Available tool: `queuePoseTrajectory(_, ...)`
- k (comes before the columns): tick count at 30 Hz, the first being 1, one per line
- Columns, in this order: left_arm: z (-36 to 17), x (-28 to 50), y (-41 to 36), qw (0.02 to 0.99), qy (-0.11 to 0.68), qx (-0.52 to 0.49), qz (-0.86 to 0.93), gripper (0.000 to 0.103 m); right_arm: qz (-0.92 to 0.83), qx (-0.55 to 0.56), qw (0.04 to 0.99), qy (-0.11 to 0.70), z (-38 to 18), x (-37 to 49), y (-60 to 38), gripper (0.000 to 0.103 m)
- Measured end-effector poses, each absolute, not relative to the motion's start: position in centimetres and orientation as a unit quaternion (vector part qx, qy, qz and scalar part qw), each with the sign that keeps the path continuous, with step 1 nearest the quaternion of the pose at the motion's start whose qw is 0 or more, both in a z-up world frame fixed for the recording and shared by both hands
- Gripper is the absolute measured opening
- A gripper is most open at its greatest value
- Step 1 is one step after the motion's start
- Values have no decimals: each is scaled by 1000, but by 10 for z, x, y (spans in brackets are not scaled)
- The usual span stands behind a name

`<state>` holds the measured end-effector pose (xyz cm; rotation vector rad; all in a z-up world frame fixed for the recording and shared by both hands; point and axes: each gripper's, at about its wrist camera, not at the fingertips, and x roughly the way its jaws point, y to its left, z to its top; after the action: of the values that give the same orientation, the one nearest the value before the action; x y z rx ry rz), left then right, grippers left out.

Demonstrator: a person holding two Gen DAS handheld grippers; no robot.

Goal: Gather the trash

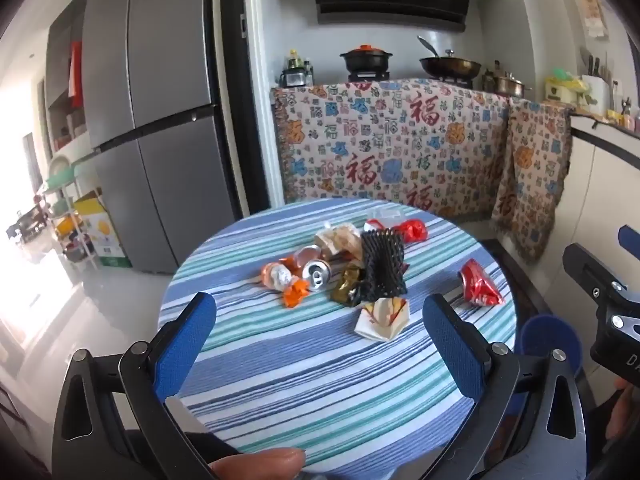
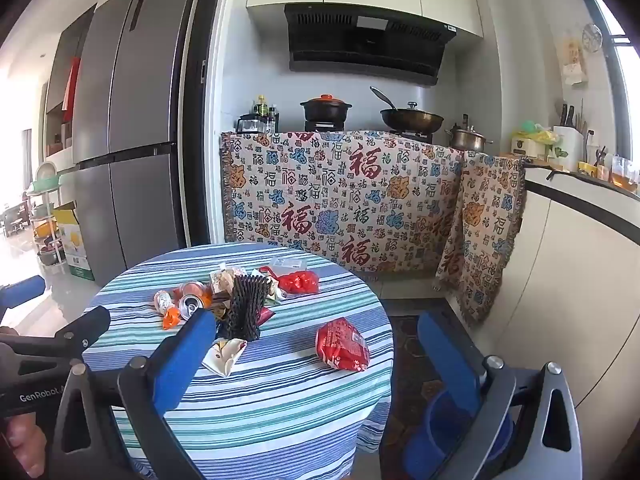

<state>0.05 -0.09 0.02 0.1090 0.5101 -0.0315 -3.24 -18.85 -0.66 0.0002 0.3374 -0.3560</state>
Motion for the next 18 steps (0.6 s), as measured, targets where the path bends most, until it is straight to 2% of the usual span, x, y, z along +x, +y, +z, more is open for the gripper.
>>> queuePoseTrajectory(18, -5, -4, 1, 967, 251, 32, -23, 103, -179, -4, 970, 167, -9, -34, -185, 103)
